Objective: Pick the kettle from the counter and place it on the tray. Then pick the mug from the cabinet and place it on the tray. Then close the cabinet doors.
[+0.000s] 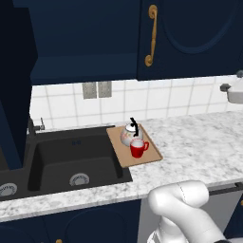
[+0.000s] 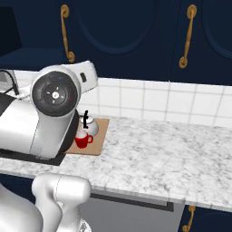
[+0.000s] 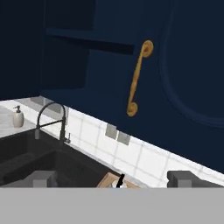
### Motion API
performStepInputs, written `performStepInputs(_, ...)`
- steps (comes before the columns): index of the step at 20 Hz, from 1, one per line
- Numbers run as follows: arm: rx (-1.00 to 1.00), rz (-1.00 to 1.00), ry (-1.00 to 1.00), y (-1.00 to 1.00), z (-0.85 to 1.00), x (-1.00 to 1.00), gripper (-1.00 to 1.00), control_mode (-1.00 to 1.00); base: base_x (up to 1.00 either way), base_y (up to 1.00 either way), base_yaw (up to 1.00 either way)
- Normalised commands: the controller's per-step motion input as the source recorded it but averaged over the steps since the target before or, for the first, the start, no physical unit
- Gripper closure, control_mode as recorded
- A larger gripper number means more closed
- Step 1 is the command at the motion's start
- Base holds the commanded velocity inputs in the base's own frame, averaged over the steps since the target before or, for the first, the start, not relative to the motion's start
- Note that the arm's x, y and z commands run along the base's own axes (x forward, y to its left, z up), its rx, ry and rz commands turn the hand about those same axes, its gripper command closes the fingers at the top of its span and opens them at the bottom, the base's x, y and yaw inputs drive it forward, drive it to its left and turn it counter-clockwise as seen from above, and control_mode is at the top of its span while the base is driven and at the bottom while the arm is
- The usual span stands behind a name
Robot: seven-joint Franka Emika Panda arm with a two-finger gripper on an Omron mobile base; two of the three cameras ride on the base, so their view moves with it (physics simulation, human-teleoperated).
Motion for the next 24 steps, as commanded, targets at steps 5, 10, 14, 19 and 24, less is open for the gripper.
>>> performStepInputs(5, -0.11, 0.22, 0.00, 0.17, 0.03, -0.51, -1.00, -1.00, 0.00, 0.00, 0.00)
performStepInputs(10, -0.09, 0.23, 0.00, 0.20, 0.03, -0.54, -1.00, -1.00, 0.00, 0.00, 0.00)
performStepInputs(14, -0.11, 0.25, 0.00, 0.32, 0.03, -0.50, -1.00, -1.00, 0.00, 0.00, 0.00)
performStepInputs(19, -0.06, 0.12, -0.13, 0.55, 0.00, -0.47, -1.00, -1.00, 0.00, 0.00, 0.00)
performStepInputs(24, -0.12, 0.00, -0.27, 0.81, -0.01, -0.35, -1.00, -1.00, 0.00, 0.00, 0.00)
